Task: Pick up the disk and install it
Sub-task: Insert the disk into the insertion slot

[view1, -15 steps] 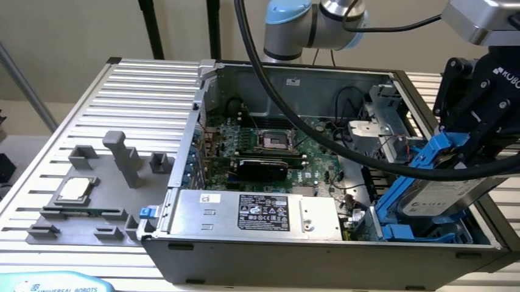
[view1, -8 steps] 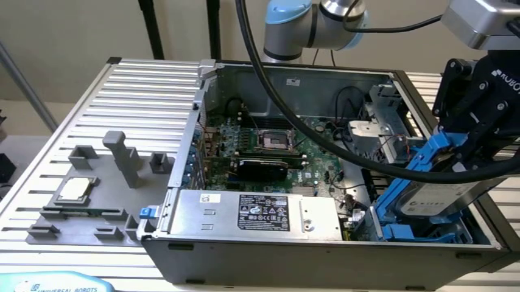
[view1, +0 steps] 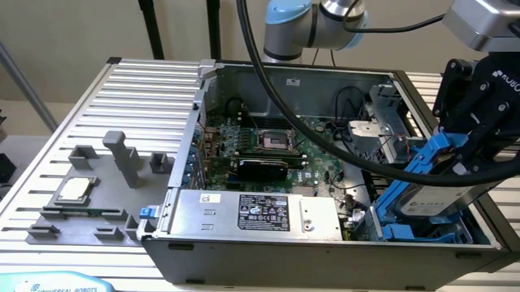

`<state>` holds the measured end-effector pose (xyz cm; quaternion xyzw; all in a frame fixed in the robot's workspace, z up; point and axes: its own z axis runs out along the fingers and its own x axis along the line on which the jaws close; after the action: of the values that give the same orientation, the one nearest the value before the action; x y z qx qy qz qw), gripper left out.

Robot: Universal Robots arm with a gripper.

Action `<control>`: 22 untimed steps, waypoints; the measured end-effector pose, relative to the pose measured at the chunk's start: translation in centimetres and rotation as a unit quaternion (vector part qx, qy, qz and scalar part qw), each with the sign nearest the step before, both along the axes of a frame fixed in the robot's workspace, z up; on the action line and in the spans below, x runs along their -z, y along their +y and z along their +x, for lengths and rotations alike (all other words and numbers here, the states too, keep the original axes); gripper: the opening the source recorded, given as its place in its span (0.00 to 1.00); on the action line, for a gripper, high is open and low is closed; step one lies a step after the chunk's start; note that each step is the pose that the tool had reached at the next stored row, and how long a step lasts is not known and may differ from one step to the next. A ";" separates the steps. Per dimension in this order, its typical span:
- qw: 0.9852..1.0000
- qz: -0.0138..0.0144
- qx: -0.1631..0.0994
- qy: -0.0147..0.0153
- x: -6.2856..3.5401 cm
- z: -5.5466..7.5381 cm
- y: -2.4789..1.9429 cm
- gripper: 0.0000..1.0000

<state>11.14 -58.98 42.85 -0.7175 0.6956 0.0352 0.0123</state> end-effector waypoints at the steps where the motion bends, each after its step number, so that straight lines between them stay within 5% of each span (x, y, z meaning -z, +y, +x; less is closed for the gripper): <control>1: 1.000 0.000 -0.001 0.000 0.00 0.0 -0.02 0.33; 22: 1.000 -0.001 -0.002 0.000 -0.47 -0.2 -0.40 0.33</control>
<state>10.92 -59.38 43.32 -0.7190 0.6940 0.0344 0.0121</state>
